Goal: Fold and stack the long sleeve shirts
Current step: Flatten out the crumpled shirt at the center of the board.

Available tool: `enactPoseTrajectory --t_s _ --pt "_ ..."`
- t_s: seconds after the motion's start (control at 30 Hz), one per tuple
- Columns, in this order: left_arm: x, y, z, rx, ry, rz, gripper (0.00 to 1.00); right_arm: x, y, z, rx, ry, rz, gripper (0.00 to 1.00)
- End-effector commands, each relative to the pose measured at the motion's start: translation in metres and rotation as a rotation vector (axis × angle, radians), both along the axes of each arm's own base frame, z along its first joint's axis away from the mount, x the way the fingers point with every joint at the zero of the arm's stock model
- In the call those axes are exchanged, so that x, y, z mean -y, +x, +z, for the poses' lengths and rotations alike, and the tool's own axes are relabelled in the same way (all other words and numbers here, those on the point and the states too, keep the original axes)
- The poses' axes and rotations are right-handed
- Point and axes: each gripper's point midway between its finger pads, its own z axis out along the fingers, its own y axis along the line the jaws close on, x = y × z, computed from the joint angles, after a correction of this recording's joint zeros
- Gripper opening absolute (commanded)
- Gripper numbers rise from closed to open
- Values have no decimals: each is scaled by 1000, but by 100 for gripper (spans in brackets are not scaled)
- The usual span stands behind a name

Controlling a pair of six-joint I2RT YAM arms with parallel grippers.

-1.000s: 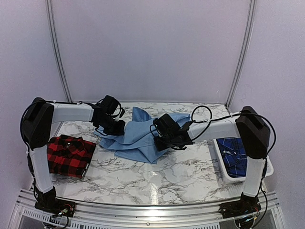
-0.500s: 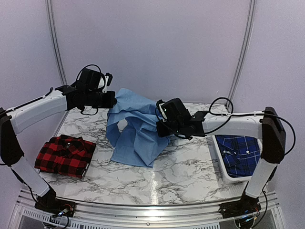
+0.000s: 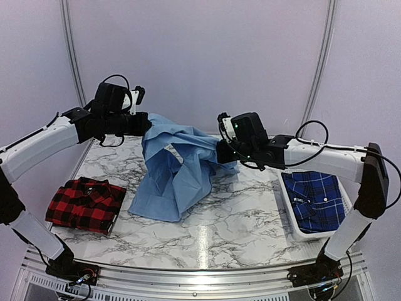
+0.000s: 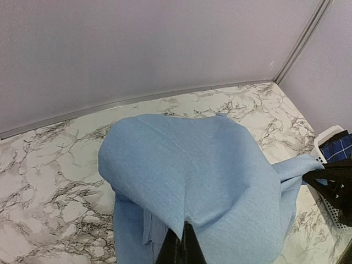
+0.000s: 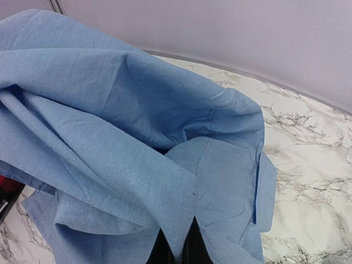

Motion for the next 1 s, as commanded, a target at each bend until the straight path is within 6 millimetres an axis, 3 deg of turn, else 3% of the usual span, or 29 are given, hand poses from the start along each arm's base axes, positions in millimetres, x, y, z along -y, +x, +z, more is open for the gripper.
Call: enactPoseTrajectory --t_s 0.0,0.17,0.3,0.37,0.57,0.73,0.83,0.97 --pt "-32 2 17 37 -19 122 1 46 8 -25 -56 -138 -101 0" --pt "-17 -8 -34 -131 -92 92 2 41 2 -40 -75 -161 -34 0" --pt "-19 -18 -81 -245 -84 115 22 45 -2 -58 -97 -207 -26 0" --pt "-16 -24 -95 -286 -98 101 25 47 -4 -67 -115 -230 -22 0" --pt "-13 -29 -115 -326 -103 84 8 48 -3 -77 -126 -248 -27 0" --pt "25 -45 -128 -351 -78 -90 55 44 -2 -77 -124 -242 -13 0" --pt "44 -51 -156 -394 -23 -145 68 41 0 -76 -123 -237 -7 0" --pt "71 -54 -171 -404 18 -198 84 40 0 -75 -124 -231 -4 0"
